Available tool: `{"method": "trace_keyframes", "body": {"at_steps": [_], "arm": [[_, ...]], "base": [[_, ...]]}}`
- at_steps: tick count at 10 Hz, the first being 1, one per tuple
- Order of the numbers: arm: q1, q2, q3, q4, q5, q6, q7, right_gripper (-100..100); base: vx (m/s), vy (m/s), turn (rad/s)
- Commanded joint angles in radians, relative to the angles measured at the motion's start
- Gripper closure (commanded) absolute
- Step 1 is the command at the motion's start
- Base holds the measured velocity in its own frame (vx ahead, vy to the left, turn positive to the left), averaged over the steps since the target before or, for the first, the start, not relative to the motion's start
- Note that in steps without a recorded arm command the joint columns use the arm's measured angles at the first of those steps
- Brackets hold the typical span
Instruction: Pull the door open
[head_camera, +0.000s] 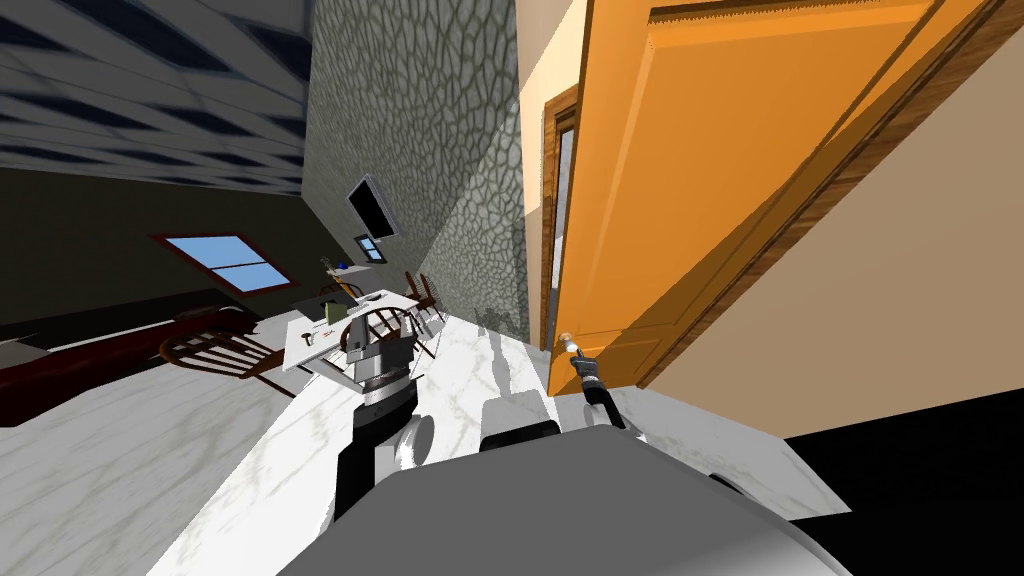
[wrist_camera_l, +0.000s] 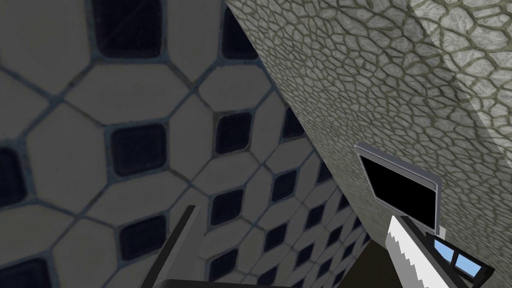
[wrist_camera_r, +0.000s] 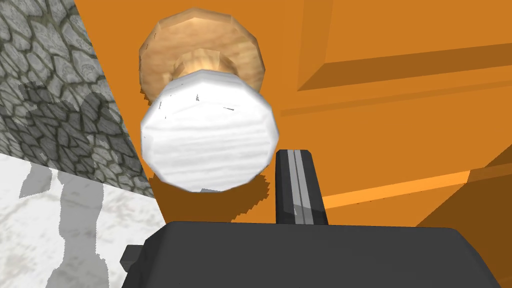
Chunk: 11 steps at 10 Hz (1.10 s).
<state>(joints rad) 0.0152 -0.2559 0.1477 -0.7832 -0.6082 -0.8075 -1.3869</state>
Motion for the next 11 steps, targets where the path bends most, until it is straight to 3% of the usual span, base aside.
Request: {"method": "trace_keyframes", "body": {"at_steps": [1, 2, 3, 5, 8, 9, 10, 11], "arm": [[-0.001, 0.02, 0.019, -0.03, 0.009, 0.009, 0.009, -100], [0.011, 0.004, -0.002, -0.025, -0.002, 0.014, 0.011, -100], [0.002, -0.003, -0.016, -0.03, -0.012, 0.049, 0.016, -100], [-0.017, -0.007, -0.027, -0.039, -0.023, 0.087, 0.017, -100], [-0.017, -0.007, -0.027, -0.039, -0.023, 0.087, 0.017, -100], [-0.023, -0.008, -0.03, -0.041, -0.026, 0.099, 0.018, -100], [-0.005, -0.018, -0.04, -0.038, -0.03, 0.099, 0.019, -100], [-0.005, -0.018, -0.04, -0.038, -0.03, 0.099, 0.019, 100]], "base": [[-0.035, -0.007, -0.027], [-0.01, -0.027, -0.057], [0.009, 0.002, -0.088], [0.027, 0.047, -0.039], [0.019, 0.019, 0.004], [0.007, 0.012, 0.002], [0.009, -0.013, -0.041], [0.005, -0.018, 0.011]]}}
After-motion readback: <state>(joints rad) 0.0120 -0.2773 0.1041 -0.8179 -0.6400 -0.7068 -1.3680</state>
